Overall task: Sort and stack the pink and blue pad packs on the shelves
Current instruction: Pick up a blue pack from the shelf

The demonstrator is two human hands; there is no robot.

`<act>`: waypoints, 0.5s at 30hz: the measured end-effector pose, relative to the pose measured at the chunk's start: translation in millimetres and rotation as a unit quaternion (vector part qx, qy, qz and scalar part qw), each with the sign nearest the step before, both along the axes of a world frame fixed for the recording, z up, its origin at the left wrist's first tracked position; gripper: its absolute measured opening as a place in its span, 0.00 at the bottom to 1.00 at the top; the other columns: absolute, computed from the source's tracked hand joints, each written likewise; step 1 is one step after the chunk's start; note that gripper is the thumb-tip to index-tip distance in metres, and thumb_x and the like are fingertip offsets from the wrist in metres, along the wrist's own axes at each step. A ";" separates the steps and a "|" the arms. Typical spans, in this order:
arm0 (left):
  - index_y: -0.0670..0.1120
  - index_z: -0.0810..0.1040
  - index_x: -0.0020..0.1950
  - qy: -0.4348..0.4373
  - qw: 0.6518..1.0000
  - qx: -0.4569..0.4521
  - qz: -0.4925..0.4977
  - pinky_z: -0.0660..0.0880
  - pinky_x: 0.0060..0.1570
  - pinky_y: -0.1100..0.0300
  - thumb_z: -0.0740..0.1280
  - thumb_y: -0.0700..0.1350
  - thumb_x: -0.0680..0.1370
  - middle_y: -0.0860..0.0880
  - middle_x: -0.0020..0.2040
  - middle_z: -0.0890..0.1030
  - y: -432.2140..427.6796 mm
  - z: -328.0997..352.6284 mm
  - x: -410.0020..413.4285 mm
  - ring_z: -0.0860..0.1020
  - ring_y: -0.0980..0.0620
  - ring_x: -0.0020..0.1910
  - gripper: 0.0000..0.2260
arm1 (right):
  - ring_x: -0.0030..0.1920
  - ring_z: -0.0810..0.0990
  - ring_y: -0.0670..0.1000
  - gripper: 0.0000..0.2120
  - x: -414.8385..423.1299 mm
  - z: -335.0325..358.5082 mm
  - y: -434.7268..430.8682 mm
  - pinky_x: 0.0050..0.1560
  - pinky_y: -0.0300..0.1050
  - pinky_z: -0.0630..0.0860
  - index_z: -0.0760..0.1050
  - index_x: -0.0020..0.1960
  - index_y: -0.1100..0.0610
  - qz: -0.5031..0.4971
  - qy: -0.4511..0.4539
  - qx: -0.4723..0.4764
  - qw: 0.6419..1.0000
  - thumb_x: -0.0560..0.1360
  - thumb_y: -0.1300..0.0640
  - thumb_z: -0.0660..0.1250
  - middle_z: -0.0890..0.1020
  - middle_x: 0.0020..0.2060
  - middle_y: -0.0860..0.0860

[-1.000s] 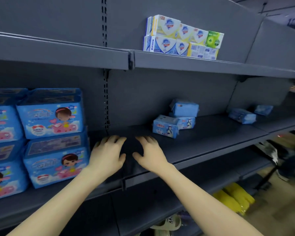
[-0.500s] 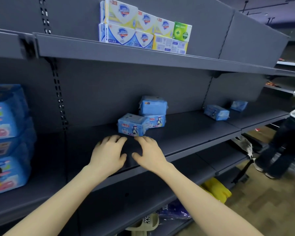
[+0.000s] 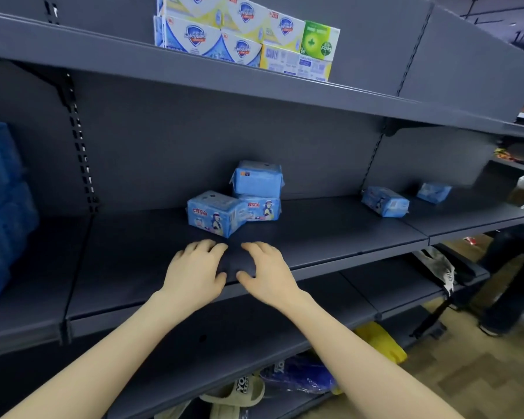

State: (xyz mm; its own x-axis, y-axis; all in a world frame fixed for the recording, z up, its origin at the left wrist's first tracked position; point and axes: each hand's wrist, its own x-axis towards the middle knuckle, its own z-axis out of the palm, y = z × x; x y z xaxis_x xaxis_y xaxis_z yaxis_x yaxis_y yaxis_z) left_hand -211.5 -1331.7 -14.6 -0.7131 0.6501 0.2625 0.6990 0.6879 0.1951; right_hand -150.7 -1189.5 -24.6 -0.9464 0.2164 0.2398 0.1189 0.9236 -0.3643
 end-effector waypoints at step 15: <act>0.51 0.63 0.72 0.000 1.000 0.005 0.005 0.69 0.58 0.54 0.62 0.50 0.76 0.49 0.69 0.68 -6.0 5.7 -27.9 0.68 0.47 0.66 0.24 | 0.68 0.63 0.57 0.27 -28.2 -1.0 -9.5 0.68 0.48 0.61 0.63 0.71 0.57 -0.013 -0.010 -0.009 1.000 0.74 0.54 0.64 0.69 0.67 0.55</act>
State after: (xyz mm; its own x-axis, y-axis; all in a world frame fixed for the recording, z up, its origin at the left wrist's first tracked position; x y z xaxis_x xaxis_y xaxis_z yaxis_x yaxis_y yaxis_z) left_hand -239.3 -1337.7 -8.9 -0.7196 0.6400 0.2694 0.6920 0.6929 0.2025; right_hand -178.8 -1199.1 -25.6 -0.9453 0.2446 0.2160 0.1501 0.9137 -0.3776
